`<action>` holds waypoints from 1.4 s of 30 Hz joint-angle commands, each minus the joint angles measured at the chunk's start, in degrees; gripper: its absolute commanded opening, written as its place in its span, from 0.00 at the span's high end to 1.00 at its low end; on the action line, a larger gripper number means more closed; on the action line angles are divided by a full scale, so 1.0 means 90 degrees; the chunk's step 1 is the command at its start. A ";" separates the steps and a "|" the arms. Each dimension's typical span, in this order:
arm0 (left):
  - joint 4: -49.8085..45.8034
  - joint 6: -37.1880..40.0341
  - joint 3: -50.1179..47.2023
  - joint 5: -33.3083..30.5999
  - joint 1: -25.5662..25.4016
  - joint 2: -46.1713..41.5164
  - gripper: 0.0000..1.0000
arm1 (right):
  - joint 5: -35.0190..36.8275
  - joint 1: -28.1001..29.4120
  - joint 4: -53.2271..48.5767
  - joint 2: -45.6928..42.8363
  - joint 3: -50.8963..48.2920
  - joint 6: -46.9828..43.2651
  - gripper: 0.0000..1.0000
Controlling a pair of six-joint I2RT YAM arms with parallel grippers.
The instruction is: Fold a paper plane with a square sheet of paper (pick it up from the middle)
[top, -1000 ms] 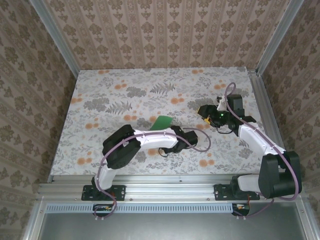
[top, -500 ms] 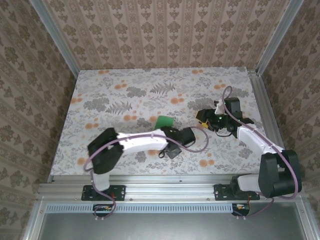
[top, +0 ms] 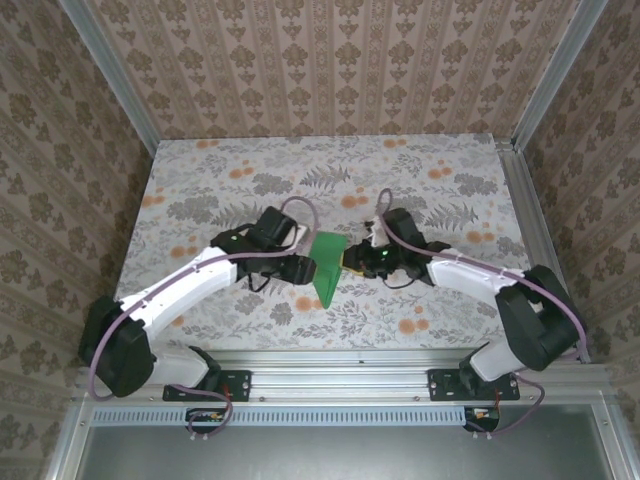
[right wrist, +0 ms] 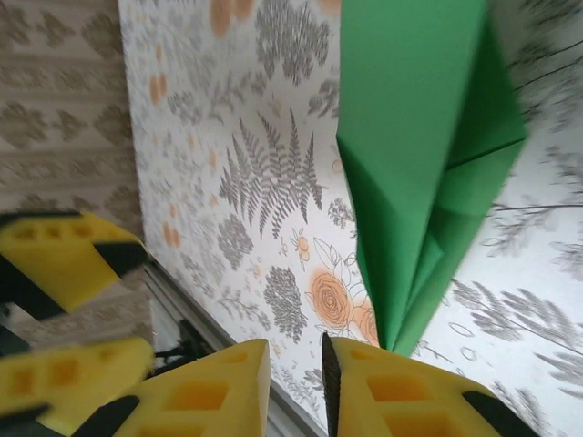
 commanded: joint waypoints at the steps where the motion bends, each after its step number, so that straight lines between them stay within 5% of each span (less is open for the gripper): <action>1: 0.0332 -0.0347 -0.0458 0.0839 0.0615 -0.0212 0.38 | 0.0477 0.0426 0.0341 0.0555 0.0445 0.0222 0.78; 13: 0.1412 -0.0870 -0.1230 0.1898 0.1511 -0.0335 0.35 | 0.1020 0.0831 -0.0156 0.1692 0.1036 -0.0166 0.85; 30: 0.2181 -0.1275 -0.1536 0.2337 0.1499 0.0046 0.35 | 0.0595 0.0458 0.1236 0.1738 -0.0078 0.0207 0.99; 42: 0.4036 -0.2359 -0.2053 0.1955 0.0788 0.0652 0.39 | 0.0413 0.0265 0.1737 0.1881 -0.0510 0.0279 1.00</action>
